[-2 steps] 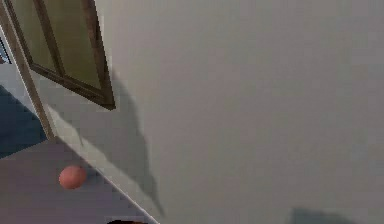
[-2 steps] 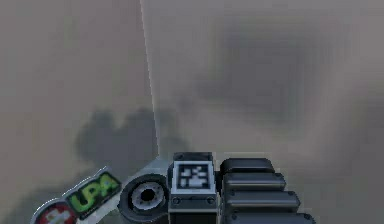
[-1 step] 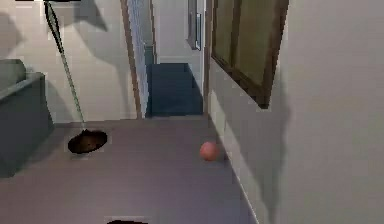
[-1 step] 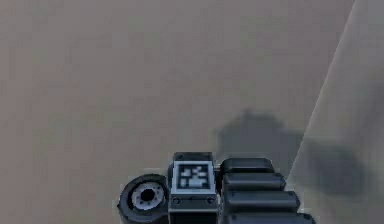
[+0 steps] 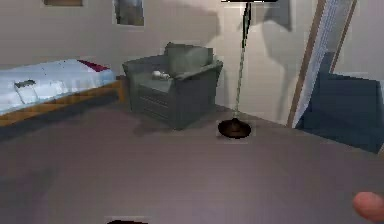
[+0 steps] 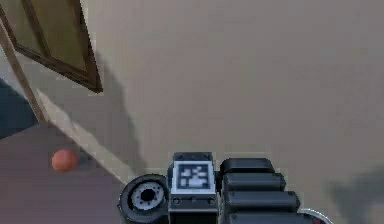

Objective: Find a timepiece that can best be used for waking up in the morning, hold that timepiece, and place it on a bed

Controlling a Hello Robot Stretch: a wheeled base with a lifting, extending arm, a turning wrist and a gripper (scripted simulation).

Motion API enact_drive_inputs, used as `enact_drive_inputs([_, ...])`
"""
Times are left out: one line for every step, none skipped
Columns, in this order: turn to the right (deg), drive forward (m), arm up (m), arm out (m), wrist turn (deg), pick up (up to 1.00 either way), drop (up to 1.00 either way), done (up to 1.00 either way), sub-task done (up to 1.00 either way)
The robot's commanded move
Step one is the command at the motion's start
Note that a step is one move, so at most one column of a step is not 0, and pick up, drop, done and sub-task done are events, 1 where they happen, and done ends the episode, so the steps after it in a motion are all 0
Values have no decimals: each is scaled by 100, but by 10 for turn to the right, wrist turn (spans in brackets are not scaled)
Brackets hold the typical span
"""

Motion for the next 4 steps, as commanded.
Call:
enact_drive_inputs([-330, 0, 0, 0, 0, 0, 0, 0, 0])
enact_drive_inputs([0, 10, 0, 0, 0, 0, 0, 0, 0])
enact_drive_inputs([0, 75, 0, 0, 0, 0, 0, 0, 0])
enact_drive_inputs([-60, 0, 0, 0, 0, 0, 0, 0, 0])
